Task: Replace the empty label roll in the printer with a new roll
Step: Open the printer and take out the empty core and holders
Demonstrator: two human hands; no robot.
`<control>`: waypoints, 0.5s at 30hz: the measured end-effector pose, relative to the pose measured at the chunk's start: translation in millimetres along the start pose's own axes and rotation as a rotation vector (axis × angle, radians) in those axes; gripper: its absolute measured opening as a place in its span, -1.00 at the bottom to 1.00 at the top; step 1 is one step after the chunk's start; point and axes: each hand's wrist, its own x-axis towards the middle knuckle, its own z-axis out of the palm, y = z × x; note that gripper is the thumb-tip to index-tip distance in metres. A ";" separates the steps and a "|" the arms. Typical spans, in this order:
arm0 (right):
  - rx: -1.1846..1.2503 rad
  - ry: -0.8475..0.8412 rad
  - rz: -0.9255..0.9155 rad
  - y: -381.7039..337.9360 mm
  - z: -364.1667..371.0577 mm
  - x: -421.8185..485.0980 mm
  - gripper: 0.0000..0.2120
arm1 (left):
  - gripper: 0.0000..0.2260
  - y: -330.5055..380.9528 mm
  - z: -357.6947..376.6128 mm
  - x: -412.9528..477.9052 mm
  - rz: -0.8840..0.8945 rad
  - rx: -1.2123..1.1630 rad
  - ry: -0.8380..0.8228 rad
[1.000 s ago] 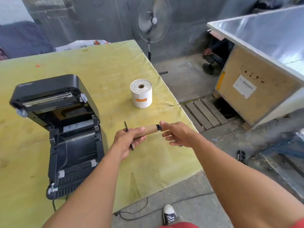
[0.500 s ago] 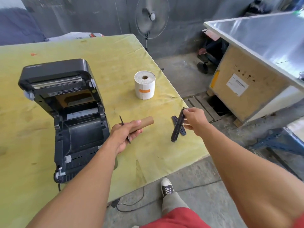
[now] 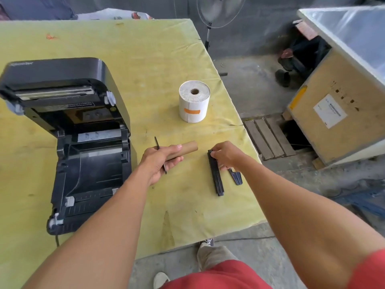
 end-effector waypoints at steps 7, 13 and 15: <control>-0.103 0.031 0.033 0.4 -5.9 16.4 -0.67 | -0.79 -7.4 7.9 8.9 -0.021 -0.018 0.002; -0.032 0.121 0.019 5.7 -9.8 7.2 -0.73 | -0.77 -4.9 13.1 3.0 0.005 -0.044 -0.005; 0.090 0.149 0.020 0.0 -12.3 0.9 -0.70 | -0.79 -1.3 11.8 -3.6 0.018 -0.063 -0.010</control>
